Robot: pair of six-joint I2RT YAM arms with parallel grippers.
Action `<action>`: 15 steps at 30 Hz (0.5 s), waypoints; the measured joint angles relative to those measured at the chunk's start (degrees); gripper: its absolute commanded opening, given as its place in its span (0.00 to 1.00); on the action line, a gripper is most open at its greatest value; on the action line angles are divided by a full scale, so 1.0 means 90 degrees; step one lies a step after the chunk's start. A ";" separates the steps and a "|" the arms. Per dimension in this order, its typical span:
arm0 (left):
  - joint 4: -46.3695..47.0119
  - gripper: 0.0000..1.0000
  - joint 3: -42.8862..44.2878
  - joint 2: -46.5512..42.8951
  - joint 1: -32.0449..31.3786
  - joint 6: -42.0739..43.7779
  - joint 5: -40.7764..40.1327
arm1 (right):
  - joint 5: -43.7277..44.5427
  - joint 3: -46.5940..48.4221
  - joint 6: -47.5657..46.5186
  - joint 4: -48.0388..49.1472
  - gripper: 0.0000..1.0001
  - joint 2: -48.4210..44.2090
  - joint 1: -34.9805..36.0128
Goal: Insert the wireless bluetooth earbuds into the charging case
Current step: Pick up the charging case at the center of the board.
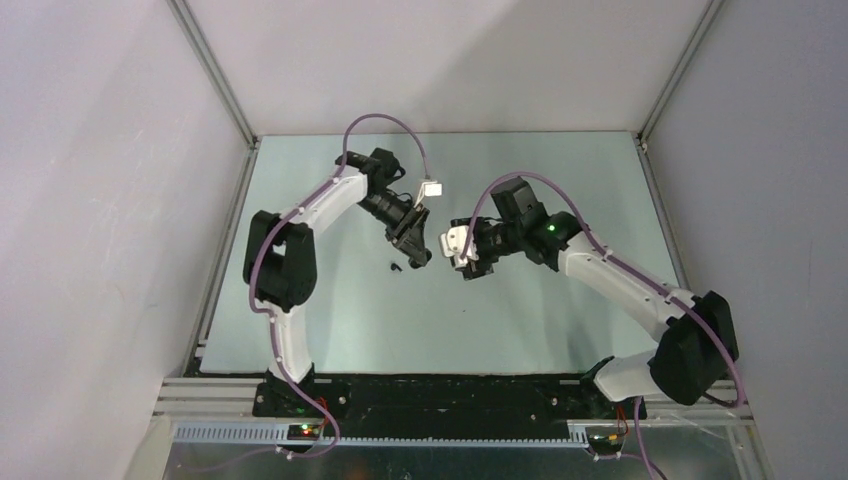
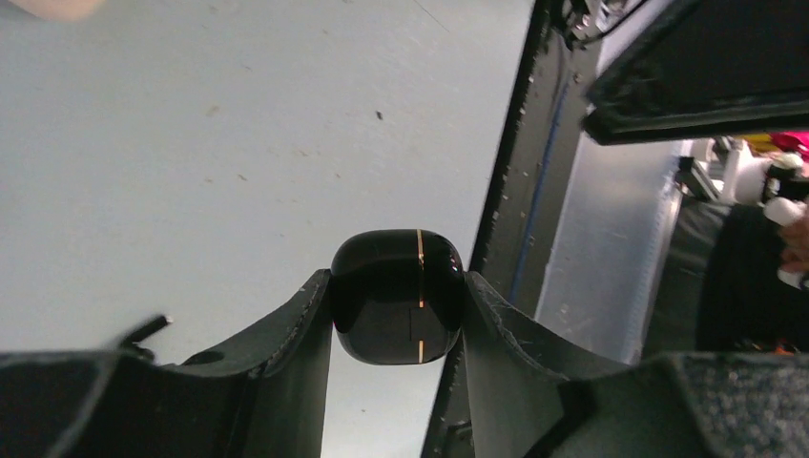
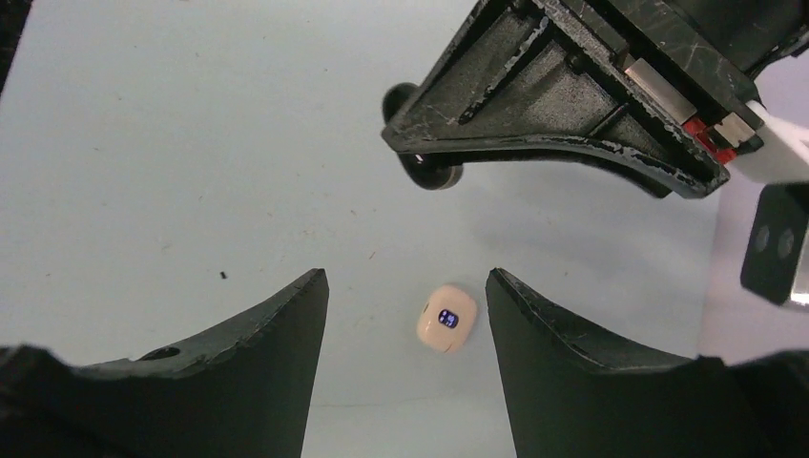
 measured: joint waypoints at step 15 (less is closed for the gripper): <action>-0.1501 0.30 0.0245 0.0272 0.0000 0.0928 0.0663 | -0.0131 -0.0002 -0.0204 0.1171 0.58 0.0906 0.0228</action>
